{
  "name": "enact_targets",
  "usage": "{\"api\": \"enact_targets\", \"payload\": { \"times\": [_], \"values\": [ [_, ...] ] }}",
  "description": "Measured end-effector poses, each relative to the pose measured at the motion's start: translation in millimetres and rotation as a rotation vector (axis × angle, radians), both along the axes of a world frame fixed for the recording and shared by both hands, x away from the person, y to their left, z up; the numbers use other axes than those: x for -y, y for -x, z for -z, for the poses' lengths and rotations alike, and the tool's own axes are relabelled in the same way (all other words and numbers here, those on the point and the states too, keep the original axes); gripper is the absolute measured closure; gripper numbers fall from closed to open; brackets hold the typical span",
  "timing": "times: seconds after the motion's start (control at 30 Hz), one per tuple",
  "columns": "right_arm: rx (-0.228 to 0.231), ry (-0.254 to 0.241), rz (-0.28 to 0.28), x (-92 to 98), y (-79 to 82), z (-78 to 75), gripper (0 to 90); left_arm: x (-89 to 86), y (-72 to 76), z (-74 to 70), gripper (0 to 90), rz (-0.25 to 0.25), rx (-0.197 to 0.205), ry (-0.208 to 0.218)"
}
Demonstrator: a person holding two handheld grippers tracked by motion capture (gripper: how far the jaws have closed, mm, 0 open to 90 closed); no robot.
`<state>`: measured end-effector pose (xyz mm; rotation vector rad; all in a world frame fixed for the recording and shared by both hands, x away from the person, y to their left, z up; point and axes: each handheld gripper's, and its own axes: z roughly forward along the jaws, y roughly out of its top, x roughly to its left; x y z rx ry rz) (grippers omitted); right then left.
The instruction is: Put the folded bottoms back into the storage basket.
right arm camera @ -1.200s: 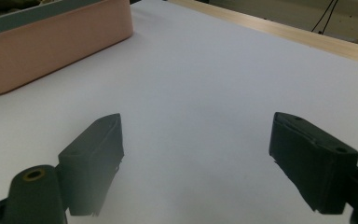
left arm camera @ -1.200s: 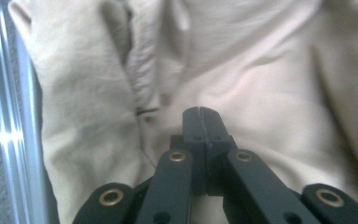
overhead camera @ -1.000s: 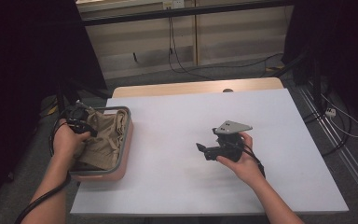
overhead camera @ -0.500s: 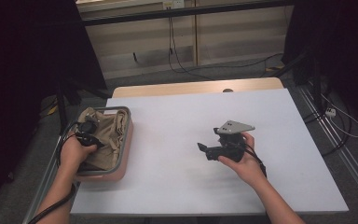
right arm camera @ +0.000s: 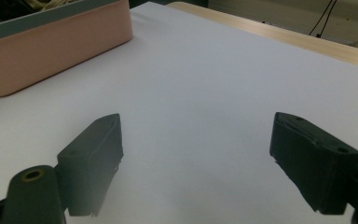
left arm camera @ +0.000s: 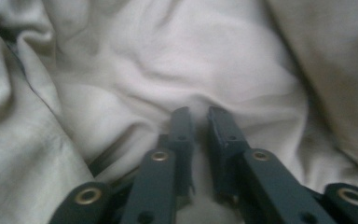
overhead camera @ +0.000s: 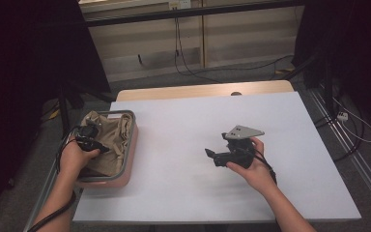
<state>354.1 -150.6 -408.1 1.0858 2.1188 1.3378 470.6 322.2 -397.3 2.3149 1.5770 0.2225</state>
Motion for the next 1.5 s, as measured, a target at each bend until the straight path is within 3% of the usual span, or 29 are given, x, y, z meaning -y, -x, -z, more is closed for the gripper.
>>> {"api": "enact_targets", "payload": {
  "times": [0.17,0.4,0.77,1.13,1.5],
  "values": [
    [-0.011,0.001,0.017,11.3,1.5,4.3,16.6,8.6,2.2,-18.8,64.0,0.030,0.033,0.028],
    [-0.020,0.003,0.040,26.2,7.6,8.0,16.5,26.5,6.9,-35.2,53.8,0.077,0.033,0.073],
    [-0.021,-0.004,0.055,39.0,15.2,7.8,16.3,53.5,17.4,-58.2,43.2,0.159,0.086,0.127],
    [-0.027,-0.005,0.049,42.1,20.0,8.3,16.2,87.1,31.3,-55.8,37.6,0.248,0.108,0.201],
    [-0.033,-0.003,0.049,49.3,24.8,9.1,16.1,130.3,49.8,-37.7,33.4,0.356,0.126,0.239]
  ]
}}
